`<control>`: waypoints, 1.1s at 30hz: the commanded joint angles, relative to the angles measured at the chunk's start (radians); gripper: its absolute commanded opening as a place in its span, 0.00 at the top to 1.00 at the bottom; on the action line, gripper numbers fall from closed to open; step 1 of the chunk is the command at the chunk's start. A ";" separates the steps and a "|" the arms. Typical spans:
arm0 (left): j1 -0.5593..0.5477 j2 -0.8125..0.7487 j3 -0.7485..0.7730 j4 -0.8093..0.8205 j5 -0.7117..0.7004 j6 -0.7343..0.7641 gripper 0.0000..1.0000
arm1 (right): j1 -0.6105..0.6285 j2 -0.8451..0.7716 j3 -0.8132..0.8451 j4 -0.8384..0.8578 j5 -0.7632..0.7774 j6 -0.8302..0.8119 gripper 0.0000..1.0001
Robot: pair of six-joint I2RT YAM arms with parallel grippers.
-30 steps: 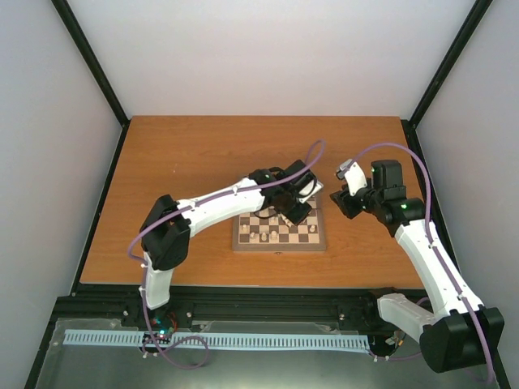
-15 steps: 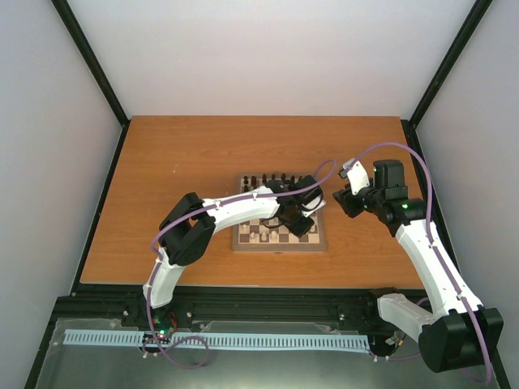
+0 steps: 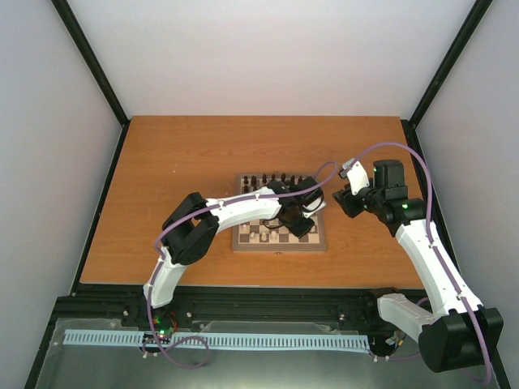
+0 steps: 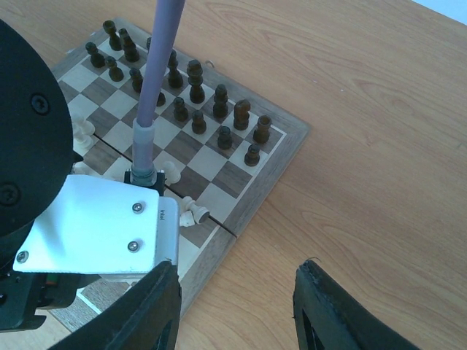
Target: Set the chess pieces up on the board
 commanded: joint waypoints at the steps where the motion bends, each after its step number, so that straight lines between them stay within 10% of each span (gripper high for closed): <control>1: -0.013 0.023 0.030 0.015 -0.016 0.002 0.84 | -0.009 0.004 -0.009 0.011 -0.009 -0.005 0.56; 19: -0.013 -0.119 0.031 -0.029 -0.043 0.004 0.54 | -0.011 0.009 -0.008 0.005 -0.024 -0.010 0.55; 33: 0.023 -0.129 -0.054 -0.033 -0.126 0.003 0.69 | -0.011 0.024 -0.006 0.001 -0.033 -0.014 0.55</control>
